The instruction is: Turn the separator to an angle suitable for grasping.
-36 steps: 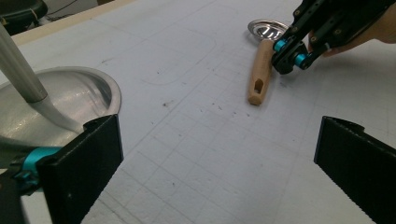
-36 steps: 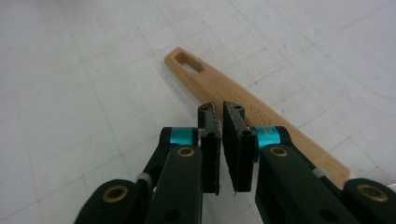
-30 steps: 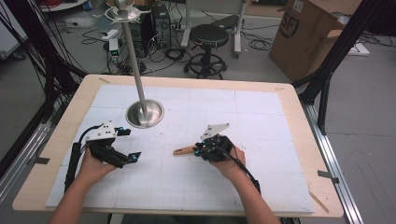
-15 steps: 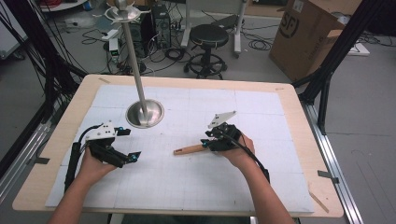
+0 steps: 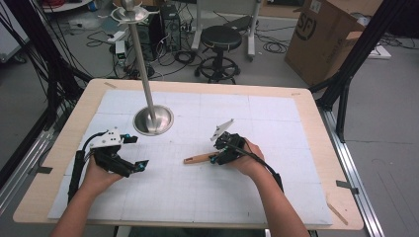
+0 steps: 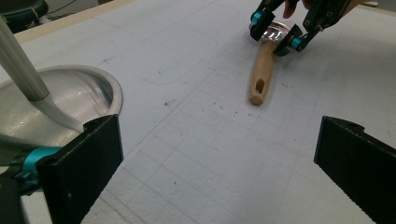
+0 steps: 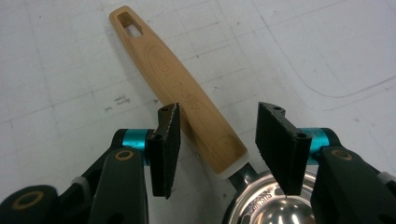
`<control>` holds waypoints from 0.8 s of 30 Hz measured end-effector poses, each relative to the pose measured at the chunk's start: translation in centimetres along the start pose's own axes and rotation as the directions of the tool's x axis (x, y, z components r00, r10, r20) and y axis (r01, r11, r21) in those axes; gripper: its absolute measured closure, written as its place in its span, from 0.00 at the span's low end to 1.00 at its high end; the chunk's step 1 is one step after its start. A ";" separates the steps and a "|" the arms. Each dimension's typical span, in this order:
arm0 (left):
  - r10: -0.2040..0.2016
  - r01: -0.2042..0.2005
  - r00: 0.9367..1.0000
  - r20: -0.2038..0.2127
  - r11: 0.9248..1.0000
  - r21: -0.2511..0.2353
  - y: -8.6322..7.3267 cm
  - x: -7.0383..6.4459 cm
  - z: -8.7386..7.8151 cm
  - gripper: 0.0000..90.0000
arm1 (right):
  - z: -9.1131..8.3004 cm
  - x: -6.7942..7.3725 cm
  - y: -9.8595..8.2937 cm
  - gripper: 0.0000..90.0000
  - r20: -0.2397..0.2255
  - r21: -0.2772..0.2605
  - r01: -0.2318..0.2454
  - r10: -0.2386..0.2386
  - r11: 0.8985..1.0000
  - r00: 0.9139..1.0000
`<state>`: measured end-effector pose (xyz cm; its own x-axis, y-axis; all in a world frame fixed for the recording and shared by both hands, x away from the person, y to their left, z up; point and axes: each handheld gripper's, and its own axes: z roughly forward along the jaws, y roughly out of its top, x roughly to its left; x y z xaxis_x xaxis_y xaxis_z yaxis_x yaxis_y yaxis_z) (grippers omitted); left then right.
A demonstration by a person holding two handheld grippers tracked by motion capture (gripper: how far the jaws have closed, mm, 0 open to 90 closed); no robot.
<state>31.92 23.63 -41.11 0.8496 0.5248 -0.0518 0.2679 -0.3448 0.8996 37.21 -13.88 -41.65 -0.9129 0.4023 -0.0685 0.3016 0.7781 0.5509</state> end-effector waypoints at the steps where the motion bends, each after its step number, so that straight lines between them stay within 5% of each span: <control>1: -0.001 0.001 1.000 -0.001 1.000 0.000 0.0 0.0 0.0 0.02 | 0.1 0.1 0.0 0.55 0.002 0.010 0.006 -0.006 1.000 1.000; 8: 0.000 0.000 1.000 0.002 1.000 0.005 0.0 0.0 0.1 0.02 | -0.2 -0.4 -0.3 0.55 0.002 0.002 -0.003 0.003 1.000 1.000; 14: 0.002 -0.002 1.000 0.003 1.000 0.009 0.0 0.0 0.1 0.02 | 0.4 -0.2 -0.6 0.57 -0.015 0.055 0.019 -0.018 0.998 1.000; 24: 0.001 -0.001 1.000 0.004 1.000 0.005 0.0 0.0 0.1 0.02 | 0.0 0.4 -0.5 0.75 -0.032 0.091 0.027 -0.024 0.996 0.999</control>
<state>31.96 23.57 -41.17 0.8516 0.5215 -0.0528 0.2692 -0.3488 0.8977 36.67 -14.08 -41.98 -0.9281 0.3682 -0.0550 0.3010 0.8292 0.4711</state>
